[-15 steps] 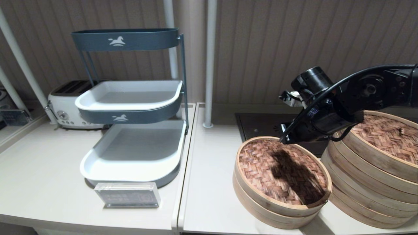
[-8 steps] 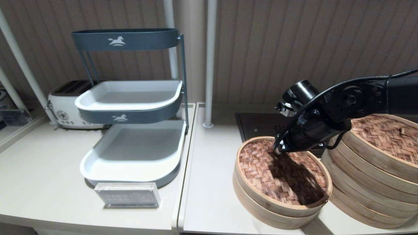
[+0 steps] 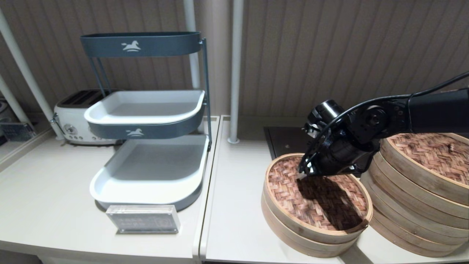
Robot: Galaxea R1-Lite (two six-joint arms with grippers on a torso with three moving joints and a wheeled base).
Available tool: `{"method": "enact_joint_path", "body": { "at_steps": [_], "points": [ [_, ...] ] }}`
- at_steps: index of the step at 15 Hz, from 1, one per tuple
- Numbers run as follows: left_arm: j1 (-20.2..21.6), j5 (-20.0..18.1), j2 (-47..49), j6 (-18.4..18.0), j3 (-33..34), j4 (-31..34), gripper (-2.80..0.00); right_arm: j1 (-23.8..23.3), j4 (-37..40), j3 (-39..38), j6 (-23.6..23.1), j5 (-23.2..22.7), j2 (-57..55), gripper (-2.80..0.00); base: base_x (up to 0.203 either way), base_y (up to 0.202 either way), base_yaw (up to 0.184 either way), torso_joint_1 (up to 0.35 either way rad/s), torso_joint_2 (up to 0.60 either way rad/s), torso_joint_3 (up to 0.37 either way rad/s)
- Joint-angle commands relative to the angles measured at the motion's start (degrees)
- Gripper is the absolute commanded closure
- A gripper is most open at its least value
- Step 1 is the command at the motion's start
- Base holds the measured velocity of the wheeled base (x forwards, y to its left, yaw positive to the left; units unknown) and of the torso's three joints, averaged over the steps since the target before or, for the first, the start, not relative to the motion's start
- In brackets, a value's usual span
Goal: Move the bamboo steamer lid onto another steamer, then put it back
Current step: Pick up the steamer
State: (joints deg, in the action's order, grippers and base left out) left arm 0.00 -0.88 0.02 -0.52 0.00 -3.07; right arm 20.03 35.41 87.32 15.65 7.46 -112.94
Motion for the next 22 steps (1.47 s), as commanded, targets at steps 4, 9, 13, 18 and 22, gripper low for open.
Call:
{"method": "enact_joint_path", "body": {
  "at_steps": [4, 9, 13, 18, 22],
  "points": [
    [0.0, 0.0, -0.02, 0.0, 1.58, -0.09, 0.0, 0.01, 0.27, -0.55, 0.26, -0.01, -0.02, -2.8, 0.0, 0.0, 0.0, 0.0, 0.0, 0.0],
    [0.0, 0.0, -0.02, 0.0, 1.58, -0.07, 0.0, 0.1, 0.27, -1.27, 0.26, -0.16, 0.73, -2.8, 0.0, 0.0, 0.0, 0.0, 0.0, 0.0],
    [0.0, 0.0, -0.02, 0.0, 1.58, -0.09, 0.0, 0.19, 0.24, -1.71, 0.26, -0.25, 0.16, -2.8, 0.0, 0.0, 0.0, 0.0, 0.0, 0.0],
    [0.0, 0.0, -0.02, 0.0, 1.58, 0.0, 0.0, 0.19, 0.1, -2.07, 0.26, -0.25, -0.38, -2.8, 0.0, 0.0, 0.0, 0.0, 0.0, 0.0],
    [0.0, 0.0, -0.02, 0.0, 1.58, -0.09, 0.0, 0.63, 0.01, -2.33, 0.26, -0.16, -0.79, 0.0, 0.0, 0.0, 0.0, 0.0, 0.0, 0.0]
  ]
}}
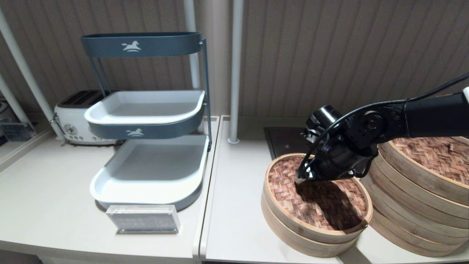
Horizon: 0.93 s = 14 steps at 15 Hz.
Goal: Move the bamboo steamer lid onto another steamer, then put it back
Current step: Pick up the steamer
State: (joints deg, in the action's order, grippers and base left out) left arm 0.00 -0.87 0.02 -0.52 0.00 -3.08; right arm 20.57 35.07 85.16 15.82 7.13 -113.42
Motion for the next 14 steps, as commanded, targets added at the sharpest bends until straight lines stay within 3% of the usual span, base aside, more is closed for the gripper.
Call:
{"method": "enact_joint_path", "body": {
  "at_steps": [1, 14],
  "points": [
    [0.0, -0.01, -0.02, 0.0, 1.58, -0.06, 0.0, 0.26, 0.33, -0.09, 0.08, 0.13, -0.38, 0.0, 0.0, 0.0, 0.0, 0.0, 0.0, 0.0],
    [0.0, -0.01, -0.02, 0.0, 1.58, 0.0, 0.0, 0.17, -2.99, -0.53, 0.08, 0.08, -0.09, 0.0, 0.0, 0.0, 0.0, 0.0, 0.0, 0.0]
  ]
}}
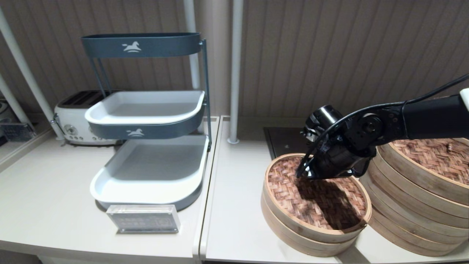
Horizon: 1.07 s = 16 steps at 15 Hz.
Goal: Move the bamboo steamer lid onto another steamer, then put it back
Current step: Pick up the steamer
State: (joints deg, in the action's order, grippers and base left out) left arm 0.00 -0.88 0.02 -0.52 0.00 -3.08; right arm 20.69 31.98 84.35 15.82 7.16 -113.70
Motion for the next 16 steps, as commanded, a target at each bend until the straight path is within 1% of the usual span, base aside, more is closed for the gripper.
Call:
{"method": "enact_joint_path", "body": {
  "at_steps": [1, 6, 11, 16],
  "points": [
    [0.0, 0.0, -0.02, -0.01, 1.58, -0.08, 0.0, -0.02, 0.1, 0.68, 0.09, 0.11, 1.07, 0.0, 0.0, 0.0, 0.0, 0.0, 0.0, 0.0],
    [0.0, 0.0, -0.02, -0.01, 1.58, 0.01, 0.0, -0.38, 0.26, 1.85, -0.41, 0.32, 3.97, 0.0, 0.0, 0.0, 0.0, 0.0, 0.0, 0.0],
    [0.0, 0.0, -0.02, -0.01, 1.58, -0.08, 0.0, -0.47, 0.63, 4.18, -0.88, 0.31, 4.1, 0.0, 0.0, 0.0, 0.0, 0.0, 0.0, 0.0],
    [0.0, 0.0, -0.02, -0.01, 1.58, -0.01, 0.0, -0.17, 0.73, 0.77, -0.33, 0.37, 3.59, 0.0, 0.0, 0.0, 0.0, 0.0, 0.0, 0.0]
  ]
}}
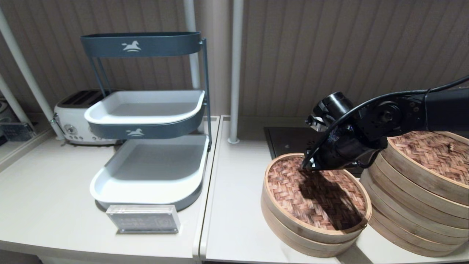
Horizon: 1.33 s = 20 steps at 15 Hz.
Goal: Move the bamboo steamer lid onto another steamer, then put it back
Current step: Pick up the steamer
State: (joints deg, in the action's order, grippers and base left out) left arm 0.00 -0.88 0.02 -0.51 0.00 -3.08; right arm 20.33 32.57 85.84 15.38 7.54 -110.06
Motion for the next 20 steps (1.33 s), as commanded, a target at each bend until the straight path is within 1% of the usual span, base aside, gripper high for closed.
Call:
{"method": "enact_joint_path", "body": {
  "at_steps": [1, 2, 20],
  "points": [
    [0.0, 0.0, -0.02, -0.02, 1.58, 0.01, 0.0, 0.32, 0.06, -1.4, 0.26, 0.19, -0.13, 0.0, 0.0, 0.0, 0.0, 0.0, 0.0, 0.0],
    [0.0, 0.0, -0.02, -0.02, 1.58, 0.01, 0.0, 0.32, 0.03, -1.66, 0.27, 0.2, -0.36, -2.78, 0.0, 0.0, 0.0, 0.0, 0.0, 0.0],
    [0.0, 0.0, -0.02, -0.02, 1.58, -0.06, 0.0, 0.5, -0.23, -4.1, 0.44, 0.02, -1.56, -2.8, 0.0, 0.0, 0.0, 0.0, 0.0, 0.0]
  ]
}}
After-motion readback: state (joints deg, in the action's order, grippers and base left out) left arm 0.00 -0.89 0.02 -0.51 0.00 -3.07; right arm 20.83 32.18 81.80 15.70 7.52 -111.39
